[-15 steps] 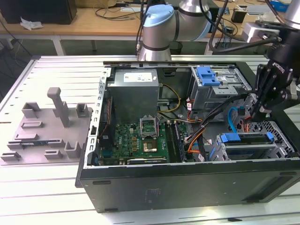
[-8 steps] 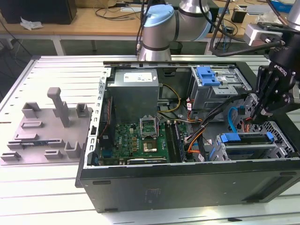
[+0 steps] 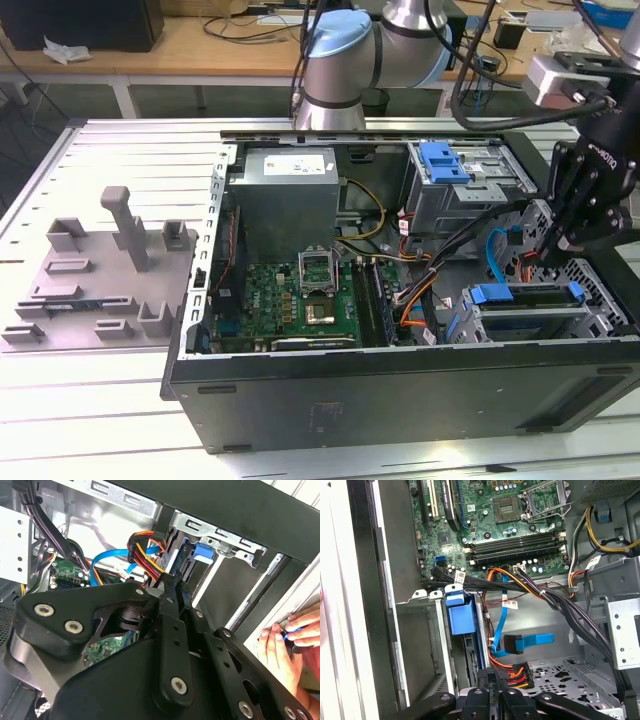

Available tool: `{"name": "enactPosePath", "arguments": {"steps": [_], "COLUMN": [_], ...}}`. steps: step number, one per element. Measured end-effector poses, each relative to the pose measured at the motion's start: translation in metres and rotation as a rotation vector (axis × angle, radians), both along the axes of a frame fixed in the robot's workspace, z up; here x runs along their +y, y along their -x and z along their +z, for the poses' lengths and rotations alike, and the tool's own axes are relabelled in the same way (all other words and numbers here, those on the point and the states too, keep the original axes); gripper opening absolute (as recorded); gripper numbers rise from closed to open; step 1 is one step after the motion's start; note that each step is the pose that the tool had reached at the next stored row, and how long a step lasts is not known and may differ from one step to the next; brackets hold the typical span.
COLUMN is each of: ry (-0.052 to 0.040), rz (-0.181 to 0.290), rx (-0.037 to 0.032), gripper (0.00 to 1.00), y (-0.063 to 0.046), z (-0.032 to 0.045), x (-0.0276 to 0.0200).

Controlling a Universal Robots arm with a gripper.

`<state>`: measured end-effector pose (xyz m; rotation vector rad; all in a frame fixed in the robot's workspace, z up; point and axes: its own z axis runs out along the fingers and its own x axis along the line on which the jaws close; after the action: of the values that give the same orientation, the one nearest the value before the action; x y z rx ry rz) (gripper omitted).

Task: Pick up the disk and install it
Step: 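Insert the first disk wire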

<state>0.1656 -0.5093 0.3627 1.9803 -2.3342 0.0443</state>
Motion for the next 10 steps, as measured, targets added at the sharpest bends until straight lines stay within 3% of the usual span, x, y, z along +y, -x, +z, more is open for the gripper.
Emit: {"name": "enactPosePath", "arguments": {"steps": [6,10], "ry": [-0.0226,-0.0316], "rz": [0.02,0.037], "rx": [-0.008,-0.0141], "gripper": [0.16,0.16], "y": [0.001,0.003], "z": [0.0,0.0], "x": [-0.0082,-0.0119]}}
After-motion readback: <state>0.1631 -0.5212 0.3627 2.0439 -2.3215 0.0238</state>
